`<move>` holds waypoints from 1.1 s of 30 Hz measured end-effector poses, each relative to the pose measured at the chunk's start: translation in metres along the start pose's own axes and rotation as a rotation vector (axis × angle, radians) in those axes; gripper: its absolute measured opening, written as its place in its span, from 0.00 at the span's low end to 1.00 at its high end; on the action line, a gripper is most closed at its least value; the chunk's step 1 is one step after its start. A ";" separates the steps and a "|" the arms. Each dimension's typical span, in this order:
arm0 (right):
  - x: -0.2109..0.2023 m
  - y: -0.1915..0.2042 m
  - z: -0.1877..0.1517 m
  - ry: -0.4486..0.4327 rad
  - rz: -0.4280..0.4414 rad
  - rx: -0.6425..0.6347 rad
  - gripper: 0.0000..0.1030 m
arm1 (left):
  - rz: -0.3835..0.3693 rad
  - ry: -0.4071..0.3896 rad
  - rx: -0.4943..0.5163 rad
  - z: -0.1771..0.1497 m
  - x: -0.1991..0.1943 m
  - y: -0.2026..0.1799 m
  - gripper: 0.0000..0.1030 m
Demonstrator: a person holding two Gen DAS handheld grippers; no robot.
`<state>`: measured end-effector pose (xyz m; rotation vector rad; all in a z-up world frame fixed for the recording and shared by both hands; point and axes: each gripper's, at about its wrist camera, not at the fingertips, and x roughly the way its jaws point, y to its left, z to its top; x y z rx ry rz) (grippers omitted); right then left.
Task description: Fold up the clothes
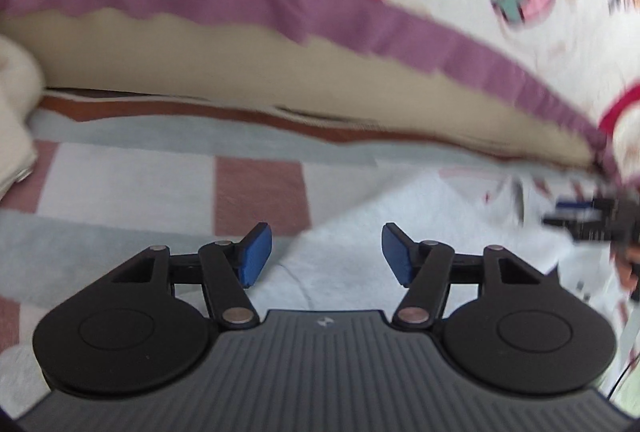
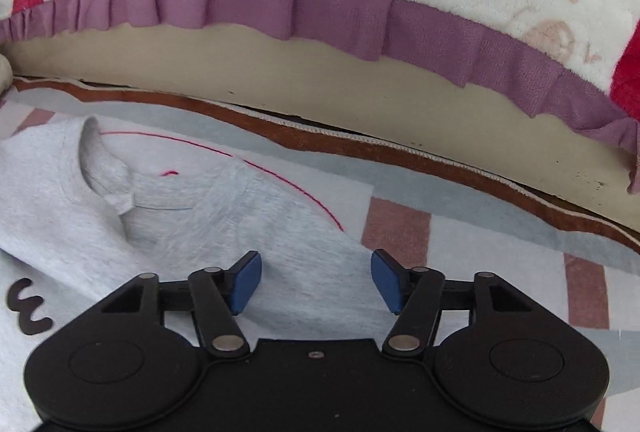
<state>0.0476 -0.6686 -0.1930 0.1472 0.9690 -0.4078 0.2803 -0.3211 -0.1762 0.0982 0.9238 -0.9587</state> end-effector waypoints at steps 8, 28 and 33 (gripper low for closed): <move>0.009 -0.021 -0.013 -0.067 0.038 0.122 0.92 | 0.001 0.062 0.113 -0.008 0.026 -0.032 0.58; -0.072 -0.009 0.001 -0.400 -0.103 0.111 0.08 | 0.319 -0.361 0.401 0.032 0.004 -0.100 0.33; -0.069 -0.002 -0.005 -0.319 -0.162 0.209 0.25 | 0.330 -0.315 0.290 0.010 -0.017 -0.082 0.47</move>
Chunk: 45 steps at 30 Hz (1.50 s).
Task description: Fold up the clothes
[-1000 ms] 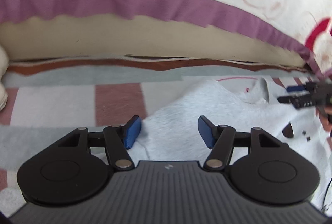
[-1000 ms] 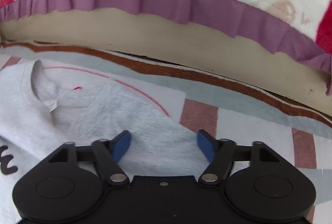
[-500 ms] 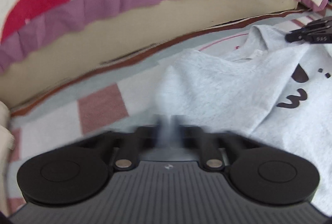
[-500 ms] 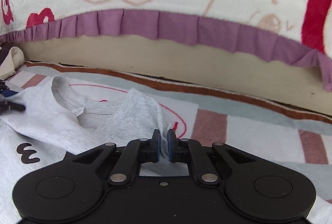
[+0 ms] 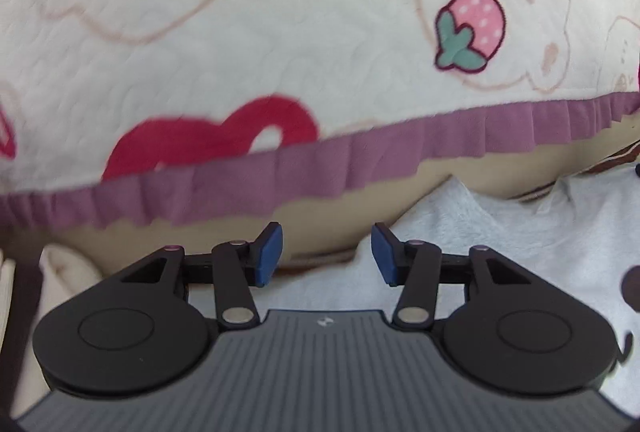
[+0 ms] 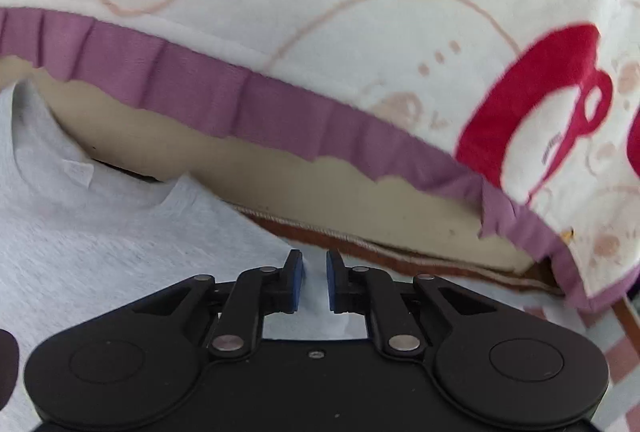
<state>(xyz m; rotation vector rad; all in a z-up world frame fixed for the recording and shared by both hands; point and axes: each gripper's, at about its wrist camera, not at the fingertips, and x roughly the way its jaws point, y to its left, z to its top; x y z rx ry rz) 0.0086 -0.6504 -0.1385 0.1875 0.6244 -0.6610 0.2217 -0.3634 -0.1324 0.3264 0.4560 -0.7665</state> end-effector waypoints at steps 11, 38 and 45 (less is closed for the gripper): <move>-0.062 0.091 -0.035 0.112 0.275 0.113 0.48 | -0.147 0.239 -0.338 -0.124 -0.132 0.111 0.54; -0.195 0.307 -0.132 0.374 0.824 -0.324 0.68 | -0.603 0.390 -0.598 -0.166 -0.143 0.105 0.01; -0.161 0.309 -0.139 0.501 0.765 -0.095 0.78 | -0.674 0.410 -0.640 -0.171 -0.140 0.096 0.00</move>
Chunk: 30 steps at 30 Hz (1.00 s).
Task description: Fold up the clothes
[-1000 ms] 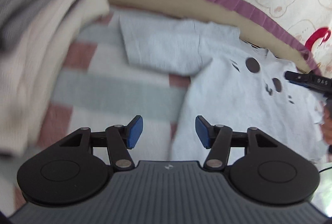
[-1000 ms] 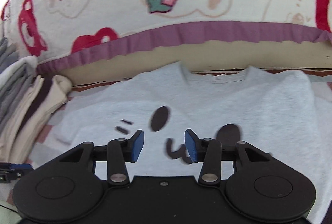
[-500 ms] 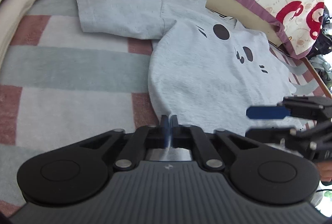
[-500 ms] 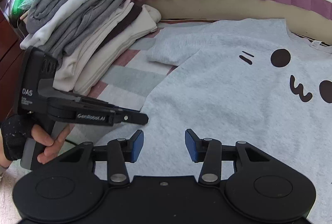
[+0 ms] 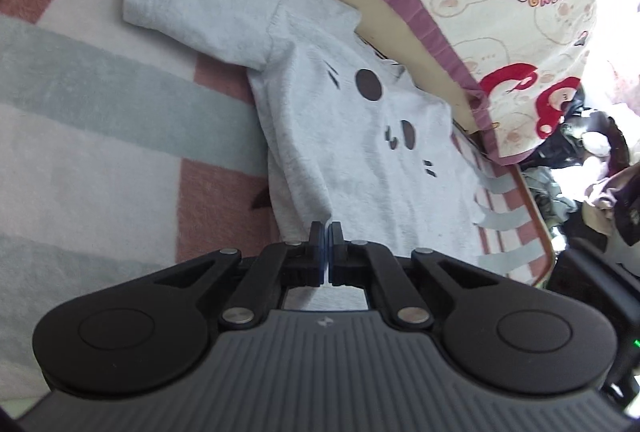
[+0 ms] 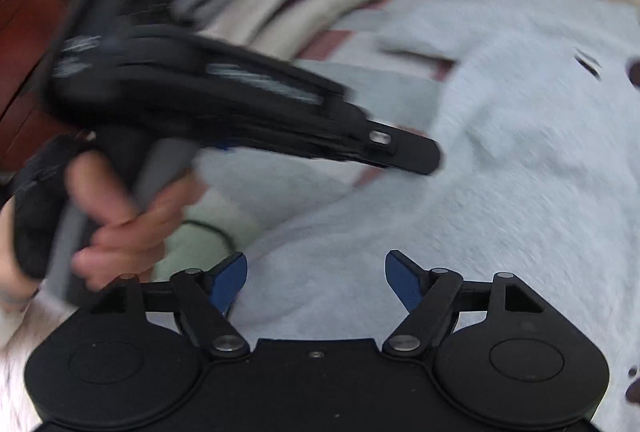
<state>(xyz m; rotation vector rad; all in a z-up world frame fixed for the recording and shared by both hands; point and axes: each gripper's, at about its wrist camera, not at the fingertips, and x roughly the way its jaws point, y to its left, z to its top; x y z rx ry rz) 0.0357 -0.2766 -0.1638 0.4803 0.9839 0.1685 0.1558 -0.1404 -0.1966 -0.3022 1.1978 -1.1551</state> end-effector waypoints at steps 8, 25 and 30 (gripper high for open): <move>-0.009 -0.012 0.005 -0.086 -0.058 0.124 0.80 | 0.037 -0.003 0.033 0.002 -0.004 -0.009 0.00; -0.065 -0.063 -0.002 -0.131 -0.207 0.096 0.10 | 0.289 0.101 0.220 -0.011 -0.020 -0.026 0.40; -0.042 -0.021 -0.015 0.006 -0.061 -0.010 0.40 | 0.265 0.166 0.256 -0.035 -0.037 -0.015 0.37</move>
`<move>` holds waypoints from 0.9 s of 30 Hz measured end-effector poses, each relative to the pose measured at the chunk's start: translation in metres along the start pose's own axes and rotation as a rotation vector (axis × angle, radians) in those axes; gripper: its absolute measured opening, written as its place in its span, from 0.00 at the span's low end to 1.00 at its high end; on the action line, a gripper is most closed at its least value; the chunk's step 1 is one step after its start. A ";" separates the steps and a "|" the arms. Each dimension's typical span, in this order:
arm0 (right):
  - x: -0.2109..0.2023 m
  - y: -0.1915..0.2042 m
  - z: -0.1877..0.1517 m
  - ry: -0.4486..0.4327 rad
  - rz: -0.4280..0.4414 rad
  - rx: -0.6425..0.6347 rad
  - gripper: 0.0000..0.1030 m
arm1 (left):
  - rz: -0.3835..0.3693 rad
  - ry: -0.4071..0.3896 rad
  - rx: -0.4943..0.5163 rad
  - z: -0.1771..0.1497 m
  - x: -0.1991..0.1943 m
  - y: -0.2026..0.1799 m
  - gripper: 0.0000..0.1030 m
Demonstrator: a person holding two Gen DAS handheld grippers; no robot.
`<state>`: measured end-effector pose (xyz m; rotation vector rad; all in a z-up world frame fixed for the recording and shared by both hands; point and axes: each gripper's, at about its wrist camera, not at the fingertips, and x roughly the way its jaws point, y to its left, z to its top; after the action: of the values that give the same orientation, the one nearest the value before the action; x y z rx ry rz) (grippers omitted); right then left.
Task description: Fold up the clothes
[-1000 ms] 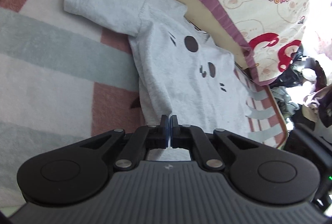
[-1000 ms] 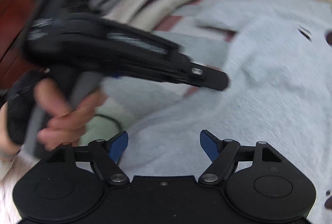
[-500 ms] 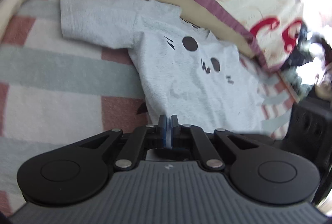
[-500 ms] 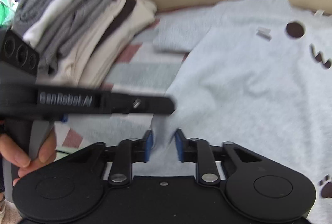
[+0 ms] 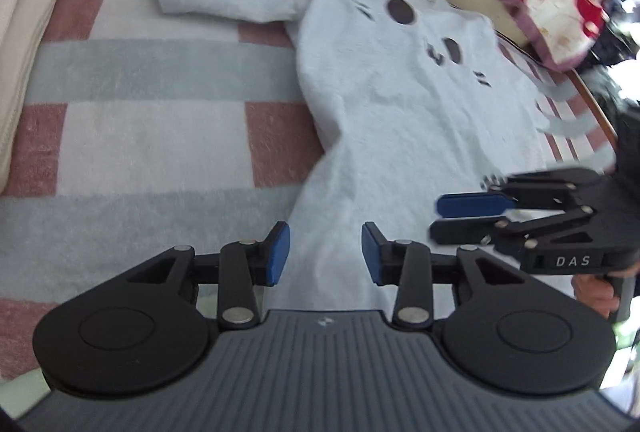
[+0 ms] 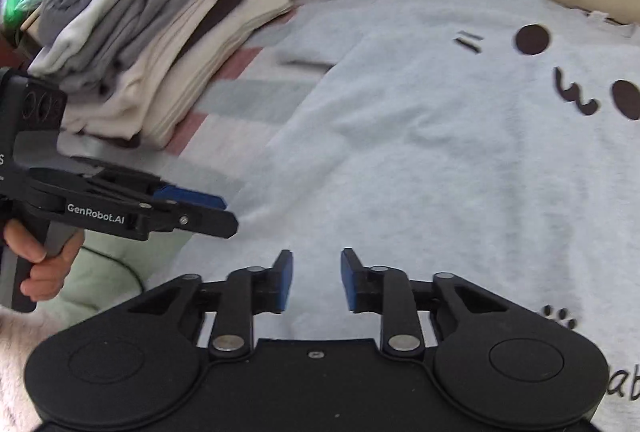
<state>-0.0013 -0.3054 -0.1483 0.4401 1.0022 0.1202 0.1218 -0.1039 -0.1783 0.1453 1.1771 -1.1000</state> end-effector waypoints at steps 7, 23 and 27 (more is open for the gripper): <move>0.019 0.027 -0.002 0.036 0.087 -0.044 0.66 | -0.062 0.004 -0.170 -0.025 -0.002 0.030 0.47; -0.005 0.017 -0.019 -0.148 -0.119 -0.151 0.02 | 0.120 -0.341 -0.394 -0.071 -0.092 0.049 0.48; -0.019 -0.009 -0.027 -0.148 -0.241 -0.137 0.01 | 0.047 -0.340 -0.288 -0.065 -0.090 0.018 0.54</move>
<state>-0.0346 -0.3113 -0.1497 0.1983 0.8881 -0.0594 0.0955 -0.0002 -0.1433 -0.2288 1.0058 -0.8624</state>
